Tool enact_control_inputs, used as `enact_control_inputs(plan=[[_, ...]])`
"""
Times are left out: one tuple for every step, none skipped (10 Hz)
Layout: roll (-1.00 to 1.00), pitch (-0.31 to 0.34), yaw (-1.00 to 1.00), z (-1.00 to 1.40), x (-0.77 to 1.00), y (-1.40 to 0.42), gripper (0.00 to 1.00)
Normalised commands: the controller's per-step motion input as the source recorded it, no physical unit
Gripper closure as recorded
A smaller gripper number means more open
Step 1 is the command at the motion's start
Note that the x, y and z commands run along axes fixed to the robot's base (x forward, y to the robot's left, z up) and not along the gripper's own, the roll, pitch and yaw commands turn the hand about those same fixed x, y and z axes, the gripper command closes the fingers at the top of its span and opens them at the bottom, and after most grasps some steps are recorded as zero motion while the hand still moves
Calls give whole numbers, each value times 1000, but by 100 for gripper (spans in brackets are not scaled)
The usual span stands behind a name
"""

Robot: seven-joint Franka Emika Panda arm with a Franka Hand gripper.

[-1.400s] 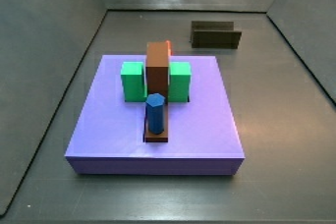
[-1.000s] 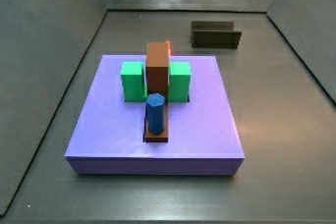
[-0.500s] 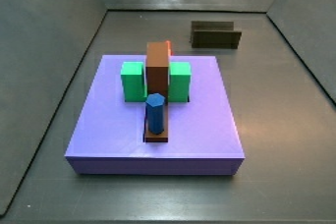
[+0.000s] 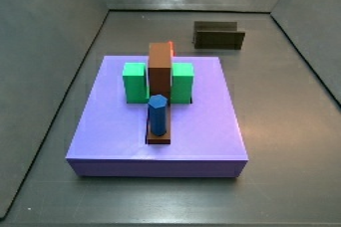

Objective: Pick up the red object. Move up. Place the red object on the fixture. Regrasp the red object. Move to above the board. Insert the red object.
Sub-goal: Pick up the red object.

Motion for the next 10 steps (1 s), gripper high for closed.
enact_control_inputs(plan=[[-51, -29, 0, -374, 0, -240, 0], [-17, -30, 0, -397, 0, -249, 0], [0, -13, 0, -403, 0, -251, 0], [57, 0, 9, -357, 0, -234, 0], [104, 0, 17, -283, 0, -226, 0], [84, 0, 0, -271, 0, -211, 0], [63, 0, 0, -286, 0, -206, 0], [50, 0, 0, -289, 0, -214, 0], [40, 0, 0, -289, 0, -214, 0], [51, 0, 0, -303, 0, -197, 0]])
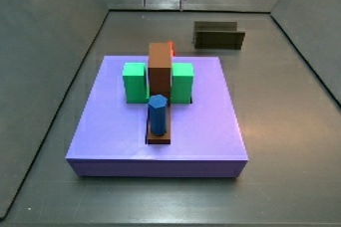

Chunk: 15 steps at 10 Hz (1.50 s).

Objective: Pick up the red object. Move up. Place the red object on the fixture. Regrasp the red object. Move to above the board. Insert the red object.
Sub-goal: Pick up the red object.

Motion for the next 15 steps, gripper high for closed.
enact_control_inputs(plan=[[54, 0, 0, -300, 0, -171, 0], [59, 0, 0, -303, 0, -177, 0], [57, 0, 0, -306, 0, -183, 0], [60, 0, 0, -289, 0, -183, 0], [127, 0, 0, -146, 0, -83, 0], [74, -4, 0, -129, -17, -23, 0], [30, -3, 0, -160, 0, -63, 0], [0, -4, 0, -166, 0, -69, 0], [0, -7, 0, -151, -14, -51, 0], [0, 0, 0, -191, -26, -20, 0], [0, -3, 0, -209, -3, -40, 0], [0, 0, 0, -209, 0, -49, 0], [0, 0, 0, -234, 0, -80, 0], [-37, -33, 0, -280, 0, -240, 0], [-83, -44, 0, -231, 23, -314, 0]])
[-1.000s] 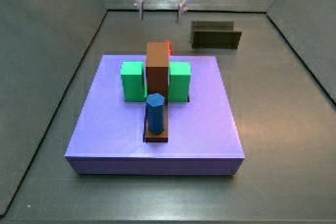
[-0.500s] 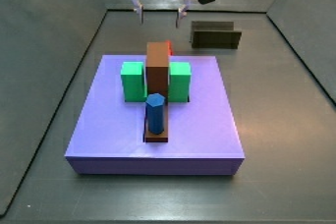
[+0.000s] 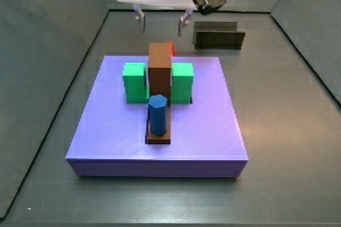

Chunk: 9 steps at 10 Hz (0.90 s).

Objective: Pick up the red object. Move up. Place the red object on the fixture. Regrasp the red object. Move to above the board. Insert the red object.
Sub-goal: Pick up the red object.

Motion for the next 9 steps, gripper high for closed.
enact_control_inputs(plan=[[-69, -49, 0, -231, 109, -349, 0], [0, -59, 66, -240, 226, -337, 0], [14, -47, 109, -234, 214, -357, 0], [53, -54, 160, -206, 189, -400, 0], [59, -59, 171, -174, 203, -423, 0], [34, -57, 151, -186, 217, -366, 0], [19, -51, 137, -183, 214, -334, 0], [0, -59, 103, -194, 157, -260, 0], [-49, -79, 14, -260, 83, -80, 0]])
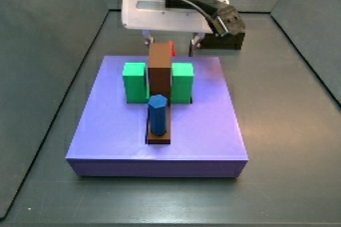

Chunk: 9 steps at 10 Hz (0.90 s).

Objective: Pick up the red object. Move up. Place the red object on the fixture. Regrasp the red object. Move to above the board. Insert the red object.
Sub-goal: Pick up the red object.

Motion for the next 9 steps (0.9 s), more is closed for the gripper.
enact_control_inputs(plan=[[-89, -87, 0, -237, 0, 0, 0], [-90, -69, -6, -163, 0, 0, 0], [-81, -60, -37, -200, 0, 23, 0], [-89, -59, -37, -209, 0, 11, 0], [-94, -63, -37, -240, 0, 0, 0], [-113, -39, -34, -166, 0, 9, 0], [-97, 0, -14, -43, 26, 0, 0], [-94, -6, -3, -43, 0, 0, 0], [-89, -11, 0, -69, 0, 0, 0]])
